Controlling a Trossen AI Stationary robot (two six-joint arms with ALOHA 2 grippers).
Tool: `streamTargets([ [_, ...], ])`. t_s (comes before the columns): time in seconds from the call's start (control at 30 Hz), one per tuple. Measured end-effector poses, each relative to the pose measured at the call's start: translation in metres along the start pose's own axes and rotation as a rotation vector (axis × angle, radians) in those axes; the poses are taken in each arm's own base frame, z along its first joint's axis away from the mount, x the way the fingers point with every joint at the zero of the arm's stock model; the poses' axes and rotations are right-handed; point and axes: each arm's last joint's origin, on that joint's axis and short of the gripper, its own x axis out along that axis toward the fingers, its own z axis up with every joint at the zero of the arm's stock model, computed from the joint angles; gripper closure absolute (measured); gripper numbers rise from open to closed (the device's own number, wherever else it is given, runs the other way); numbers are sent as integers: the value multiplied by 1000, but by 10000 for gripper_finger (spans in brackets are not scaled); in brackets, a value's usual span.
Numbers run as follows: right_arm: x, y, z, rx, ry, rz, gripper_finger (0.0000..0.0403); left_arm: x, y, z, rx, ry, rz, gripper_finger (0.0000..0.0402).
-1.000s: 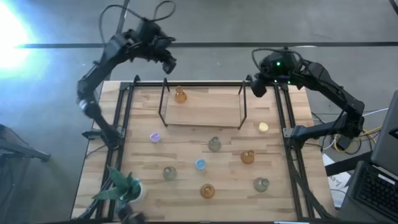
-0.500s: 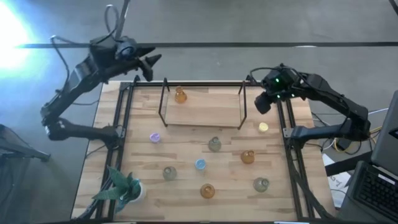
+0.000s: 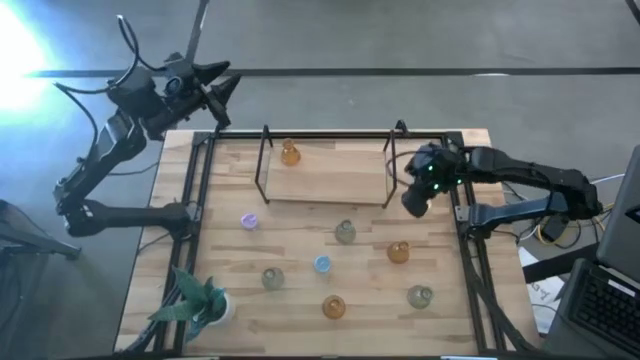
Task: Pick & Place candle stick holders
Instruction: Adjust the shelf on the table
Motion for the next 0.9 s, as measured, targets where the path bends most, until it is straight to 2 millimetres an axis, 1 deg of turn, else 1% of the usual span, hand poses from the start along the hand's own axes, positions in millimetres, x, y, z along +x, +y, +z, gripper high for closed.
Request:
streamTargets([
  [0.2,9,9,-8,-51,52,11,395,-1,0,4,-5,-12,0,200],
  [0.4,16,15,-8,-160,5,56,395,-1,0,4,3,-11,1,200],
  [0.57,29,14,-8,-233,-22,91,395,-1,1,4,6,-11,1,200],
  [0.77,41,12,-9,-296,-18,51,395,-1,1,4,20,-10,1,200],
  [0.9,48,9,-6,-304,-12,18,395,-1,1,4,20,-11,1,200],
])
